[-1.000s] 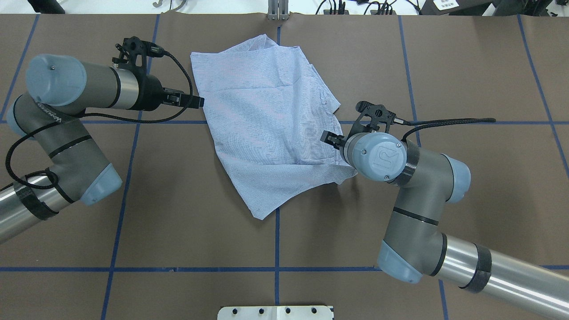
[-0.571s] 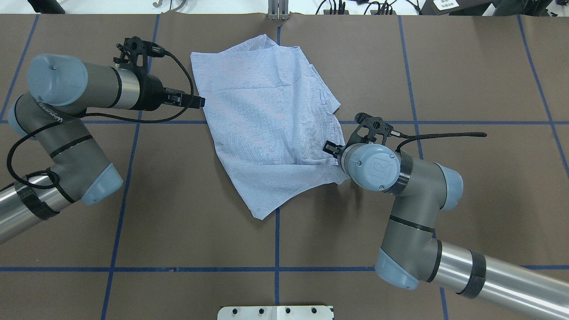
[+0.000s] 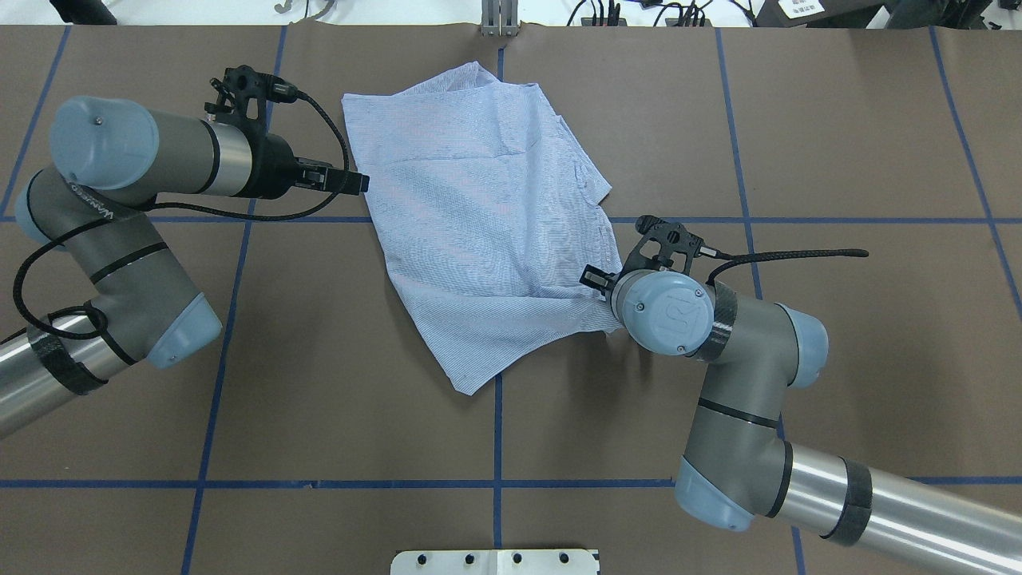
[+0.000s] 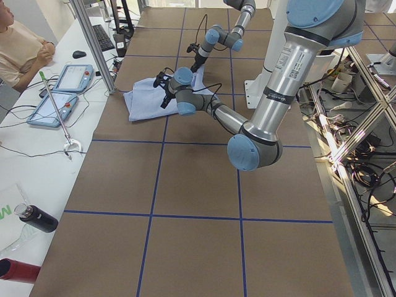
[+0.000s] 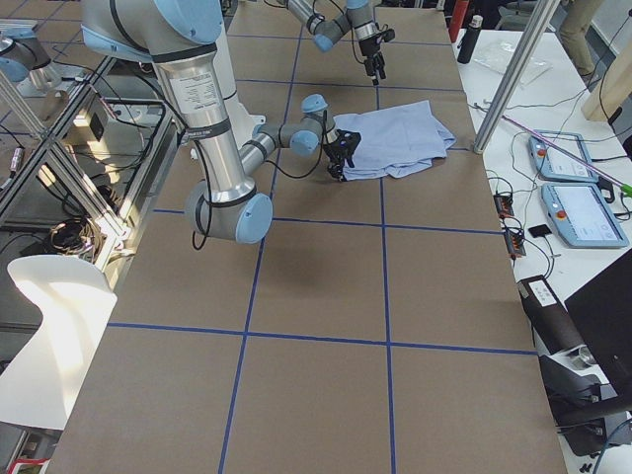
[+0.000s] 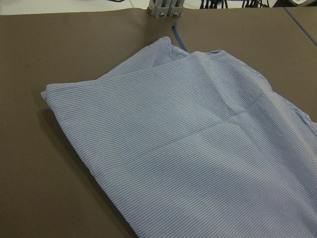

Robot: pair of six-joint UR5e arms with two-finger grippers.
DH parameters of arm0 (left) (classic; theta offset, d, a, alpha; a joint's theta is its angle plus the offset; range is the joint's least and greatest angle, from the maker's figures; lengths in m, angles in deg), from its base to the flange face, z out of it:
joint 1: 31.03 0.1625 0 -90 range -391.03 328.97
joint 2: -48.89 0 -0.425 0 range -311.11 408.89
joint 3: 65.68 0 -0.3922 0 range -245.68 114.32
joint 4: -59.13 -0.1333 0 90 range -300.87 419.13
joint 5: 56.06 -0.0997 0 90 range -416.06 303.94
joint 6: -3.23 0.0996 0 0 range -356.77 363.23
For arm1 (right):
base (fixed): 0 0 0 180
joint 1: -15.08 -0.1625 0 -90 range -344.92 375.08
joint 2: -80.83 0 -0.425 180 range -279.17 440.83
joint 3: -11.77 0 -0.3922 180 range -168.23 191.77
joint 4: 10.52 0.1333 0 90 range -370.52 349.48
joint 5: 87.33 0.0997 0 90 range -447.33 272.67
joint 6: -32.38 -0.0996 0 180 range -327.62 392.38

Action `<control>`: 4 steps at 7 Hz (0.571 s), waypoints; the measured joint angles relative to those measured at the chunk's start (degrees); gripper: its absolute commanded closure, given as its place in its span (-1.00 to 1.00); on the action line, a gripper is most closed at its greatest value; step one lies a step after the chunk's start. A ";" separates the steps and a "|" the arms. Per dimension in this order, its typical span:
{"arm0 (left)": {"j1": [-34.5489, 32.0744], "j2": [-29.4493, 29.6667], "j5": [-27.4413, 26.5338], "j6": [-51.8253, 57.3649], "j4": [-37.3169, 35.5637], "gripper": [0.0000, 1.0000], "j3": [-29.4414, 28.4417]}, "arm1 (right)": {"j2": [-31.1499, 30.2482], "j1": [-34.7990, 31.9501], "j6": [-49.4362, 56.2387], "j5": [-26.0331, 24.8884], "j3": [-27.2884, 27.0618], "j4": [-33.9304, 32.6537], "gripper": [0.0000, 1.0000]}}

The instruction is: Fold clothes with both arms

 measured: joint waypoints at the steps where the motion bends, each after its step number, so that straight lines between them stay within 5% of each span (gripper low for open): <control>1: 0.03 0.02 0.00 0.00 0.00 -1.00 -0.03 | -0.03 0.10 -0.60 -0.06 0.02 -0.06 1.00; 4: 0.09 -0.06 0.00 0.02 0.01 -1.00 -0.05 | 0.09 0.31 -4.83 -0.08 -0.36 -0.30 1.00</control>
